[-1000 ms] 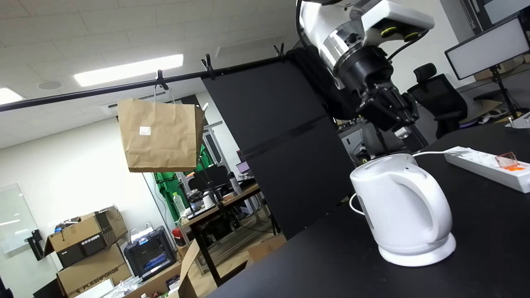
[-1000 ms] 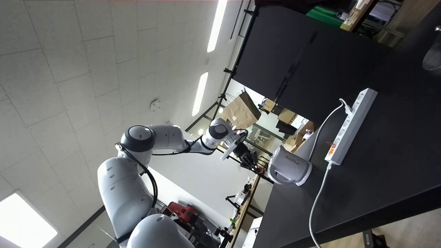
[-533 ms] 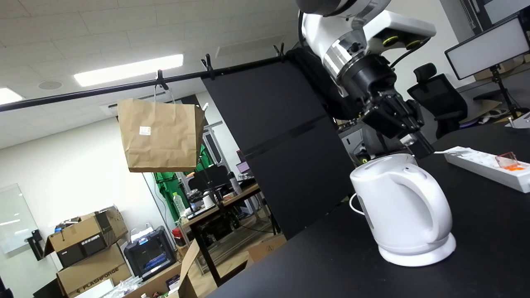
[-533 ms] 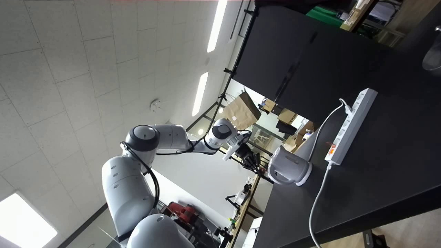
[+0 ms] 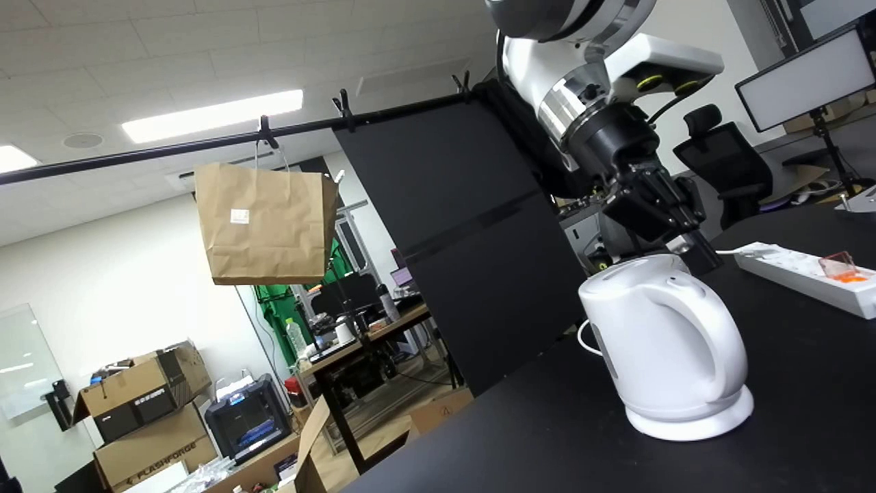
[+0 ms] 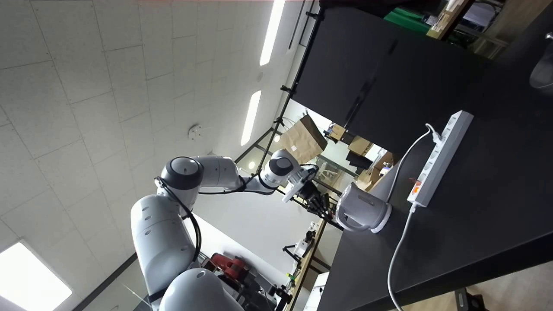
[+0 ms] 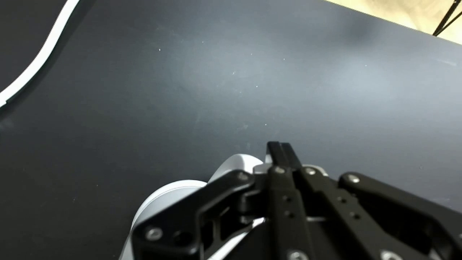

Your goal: Turn on the electric kettle, turn off the extension cable then turn it back on

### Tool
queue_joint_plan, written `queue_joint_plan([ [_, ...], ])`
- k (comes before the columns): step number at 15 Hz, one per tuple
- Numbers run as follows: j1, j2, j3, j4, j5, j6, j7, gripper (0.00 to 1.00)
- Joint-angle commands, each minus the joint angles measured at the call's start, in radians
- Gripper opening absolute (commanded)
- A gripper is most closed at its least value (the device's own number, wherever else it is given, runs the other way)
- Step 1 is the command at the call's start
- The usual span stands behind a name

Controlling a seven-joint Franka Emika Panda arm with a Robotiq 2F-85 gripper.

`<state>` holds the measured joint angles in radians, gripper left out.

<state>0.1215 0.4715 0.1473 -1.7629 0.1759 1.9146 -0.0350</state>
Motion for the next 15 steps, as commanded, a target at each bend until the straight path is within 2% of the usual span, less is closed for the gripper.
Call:
queue_joint_plan([
  [1,0.002,0.011,-0.002,0.025,0.001,0.018,-0.014,0.0],
  [5,0.006,0.008,0.0,0.016,-0.006,0.069,-0.029,0.0],
  [15,0.008,0.024,-0.003,0.022,-0.007,0.054,-0.018,0.0],
])
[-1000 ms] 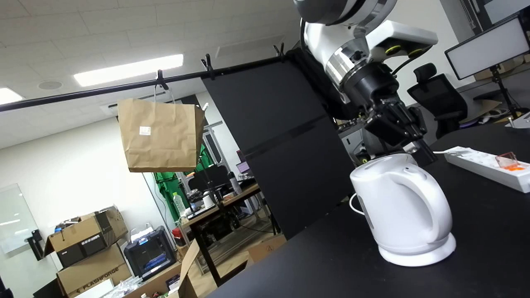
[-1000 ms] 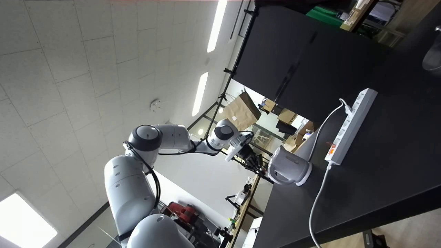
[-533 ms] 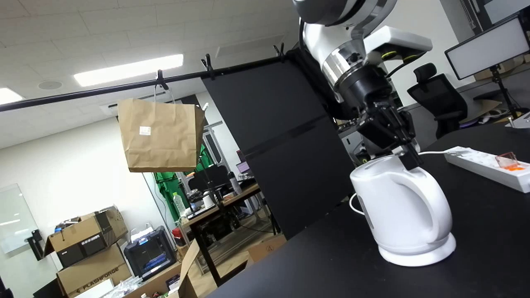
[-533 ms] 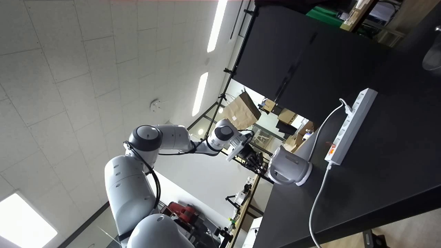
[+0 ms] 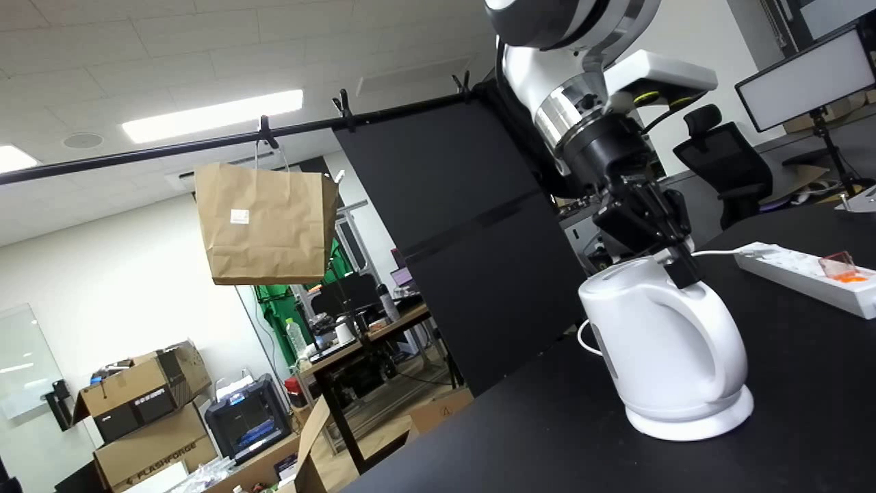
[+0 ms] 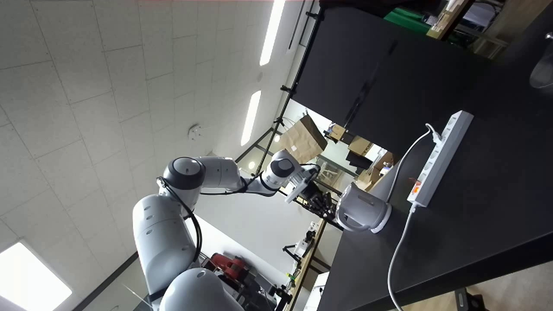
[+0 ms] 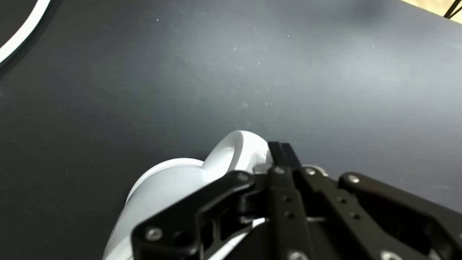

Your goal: Turn on the electric kettle, turn off the extension cable then turn it back on

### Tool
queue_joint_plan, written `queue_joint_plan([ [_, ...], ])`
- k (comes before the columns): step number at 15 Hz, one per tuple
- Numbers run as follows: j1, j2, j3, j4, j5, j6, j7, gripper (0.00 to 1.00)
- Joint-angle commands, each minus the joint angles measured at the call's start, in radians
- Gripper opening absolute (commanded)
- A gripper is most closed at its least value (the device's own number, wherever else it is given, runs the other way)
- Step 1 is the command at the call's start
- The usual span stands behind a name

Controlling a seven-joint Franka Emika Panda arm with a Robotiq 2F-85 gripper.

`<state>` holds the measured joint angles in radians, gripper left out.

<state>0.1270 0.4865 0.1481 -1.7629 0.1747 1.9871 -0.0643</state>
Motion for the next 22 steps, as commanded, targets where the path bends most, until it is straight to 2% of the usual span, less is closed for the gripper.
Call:
queue_joint_plan([
  [1,0.002,0.009,-0.003,0.02,-0.005,-0.014,0.01,0.0],
  [22,-0.001,0.008,0.0,0.008,0.002,-0.017,0.003,0.0],
])
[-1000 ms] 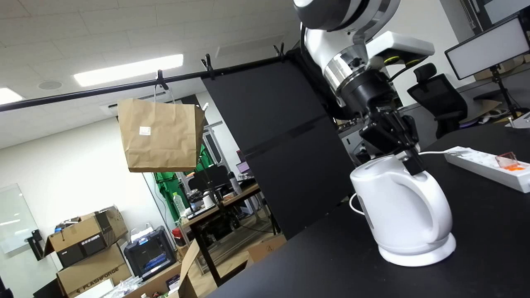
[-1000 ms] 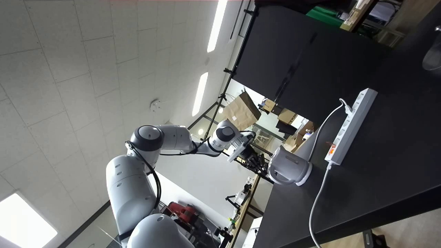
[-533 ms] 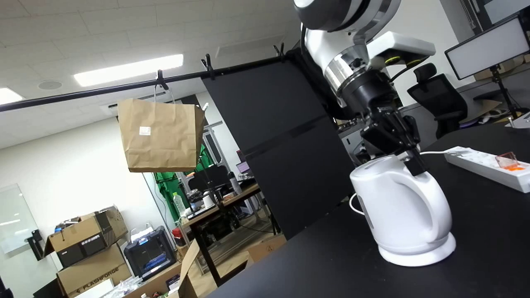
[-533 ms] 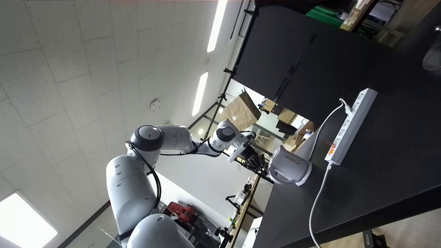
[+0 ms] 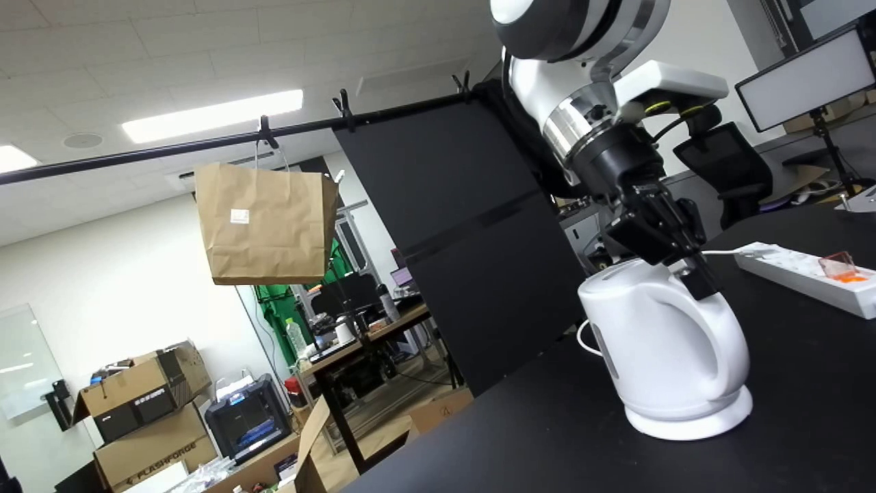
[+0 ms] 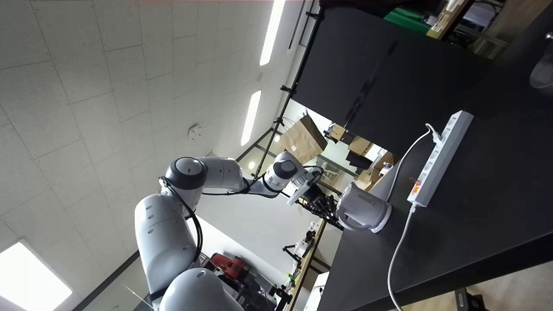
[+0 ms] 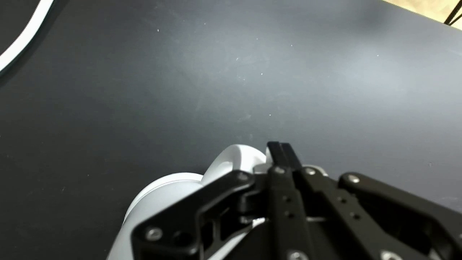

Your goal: Turn on the electric kettle, turn off the extension cable then turn it back on

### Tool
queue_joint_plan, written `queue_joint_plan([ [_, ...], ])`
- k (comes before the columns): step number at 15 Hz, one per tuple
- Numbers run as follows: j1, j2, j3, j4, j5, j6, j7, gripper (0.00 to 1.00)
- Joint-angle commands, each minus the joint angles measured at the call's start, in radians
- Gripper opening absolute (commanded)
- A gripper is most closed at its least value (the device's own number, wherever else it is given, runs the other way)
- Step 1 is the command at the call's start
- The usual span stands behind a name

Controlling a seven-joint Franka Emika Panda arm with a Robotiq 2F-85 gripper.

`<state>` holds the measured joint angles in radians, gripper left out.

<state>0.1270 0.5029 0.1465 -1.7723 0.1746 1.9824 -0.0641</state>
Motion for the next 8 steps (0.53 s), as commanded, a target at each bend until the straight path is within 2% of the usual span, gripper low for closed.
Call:
queue_joint_plan([
  [1,-0.002,-0.014,0.004,0.021,0.005,-0.019,0.0,0.0],
  [6,-0.002,-0.12,0.004,0.005,-0.016,-0.096,-0.006,0.0],
  [8,-0.004,-0.17,-0.008,-0.015,-0.031,-0.089,-0.002,0.0],
])
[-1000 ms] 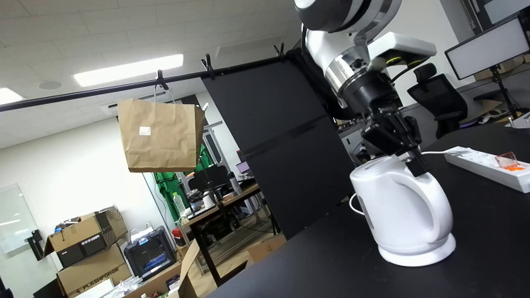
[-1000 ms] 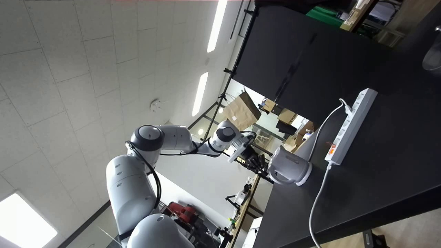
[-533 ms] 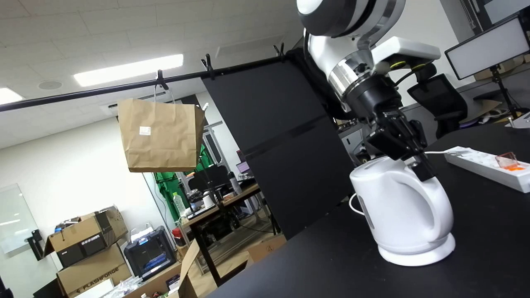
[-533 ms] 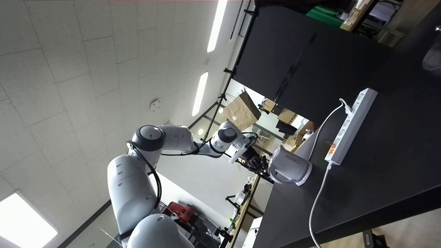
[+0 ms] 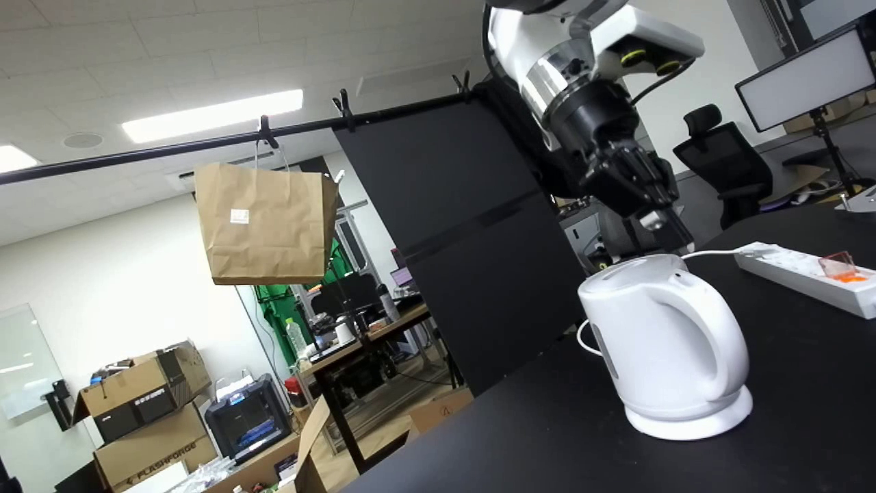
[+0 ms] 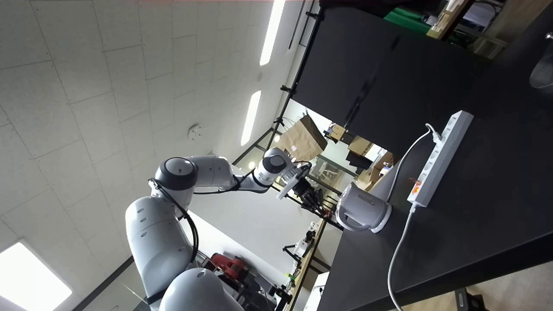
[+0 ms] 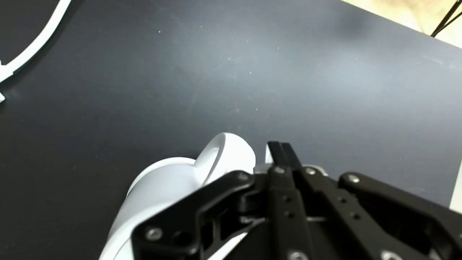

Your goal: Turn on the electric kettle, turn off the extension cable then turn it back on

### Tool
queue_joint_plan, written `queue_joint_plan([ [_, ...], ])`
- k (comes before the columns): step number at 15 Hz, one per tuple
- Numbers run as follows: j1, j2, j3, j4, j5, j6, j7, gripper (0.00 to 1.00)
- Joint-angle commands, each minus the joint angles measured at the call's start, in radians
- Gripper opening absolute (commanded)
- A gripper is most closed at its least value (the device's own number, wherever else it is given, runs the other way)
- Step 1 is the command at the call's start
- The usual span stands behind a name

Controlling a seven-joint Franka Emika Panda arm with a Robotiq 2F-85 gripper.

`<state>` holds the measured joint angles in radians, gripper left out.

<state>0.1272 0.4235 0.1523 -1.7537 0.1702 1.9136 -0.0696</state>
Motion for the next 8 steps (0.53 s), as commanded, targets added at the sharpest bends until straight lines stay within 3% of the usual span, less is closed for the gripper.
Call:
queue_joint_plan([
  [1,-0.005,-0.111,-0.026,-0.046,-0.047,0.007,0.014,0.0],
  [8,-0.052,-0.118,-0.135,-0.119,-0.223,0.301,0.076,0.0],
])
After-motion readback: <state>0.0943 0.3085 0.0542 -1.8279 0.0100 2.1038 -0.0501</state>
